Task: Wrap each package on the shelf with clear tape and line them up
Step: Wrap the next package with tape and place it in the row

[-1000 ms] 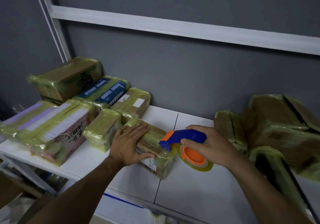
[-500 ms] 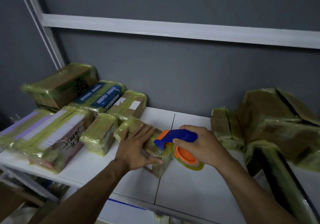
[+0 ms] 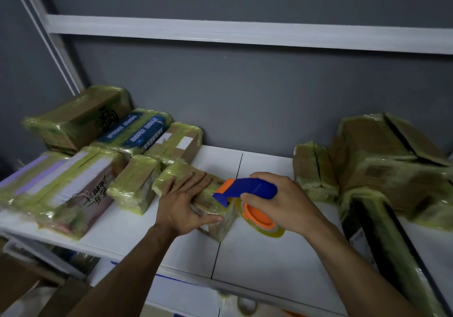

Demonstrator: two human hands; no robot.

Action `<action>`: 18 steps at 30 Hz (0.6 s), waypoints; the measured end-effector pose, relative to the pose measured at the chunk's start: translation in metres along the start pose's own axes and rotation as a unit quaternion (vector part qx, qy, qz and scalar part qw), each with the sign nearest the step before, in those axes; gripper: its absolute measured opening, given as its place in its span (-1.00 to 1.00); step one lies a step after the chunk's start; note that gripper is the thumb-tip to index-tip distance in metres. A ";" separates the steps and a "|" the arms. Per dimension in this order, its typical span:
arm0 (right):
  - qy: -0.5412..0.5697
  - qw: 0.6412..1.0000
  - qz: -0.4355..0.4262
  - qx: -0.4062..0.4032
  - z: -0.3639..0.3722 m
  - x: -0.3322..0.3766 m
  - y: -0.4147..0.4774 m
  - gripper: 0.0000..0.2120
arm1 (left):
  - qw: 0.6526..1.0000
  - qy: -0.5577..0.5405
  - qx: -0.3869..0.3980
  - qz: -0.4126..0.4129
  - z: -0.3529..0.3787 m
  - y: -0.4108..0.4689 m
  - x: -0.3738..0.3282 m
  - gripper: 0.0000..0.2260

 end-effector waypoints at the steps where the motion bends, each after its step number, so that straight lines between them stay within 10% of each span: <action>1: 0.001 1.000 -0.003 0.000 -0.003 -0.001 -0.003 -0.76 | 1.000 0.000 -0.004 0.000 0.000 -0.001 -0.001 -0.02; 18: 0.048 0.997 0.056 -0.011 -0.011 -0.037 -0.031 -0.58 | 0.988 -0.036 0.139 0.048 -0.001 -0.006 -0.034 -0.23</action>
Point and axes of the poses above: each hand's wrist, its own y-axis towards the middle knuckle, its own z-axis out of the palm, x = y × z, the point moved 5 cm from there along y, towards the middle knuckle, and after that the axes turned 7 degrees about -z, right-handed, at the moved point
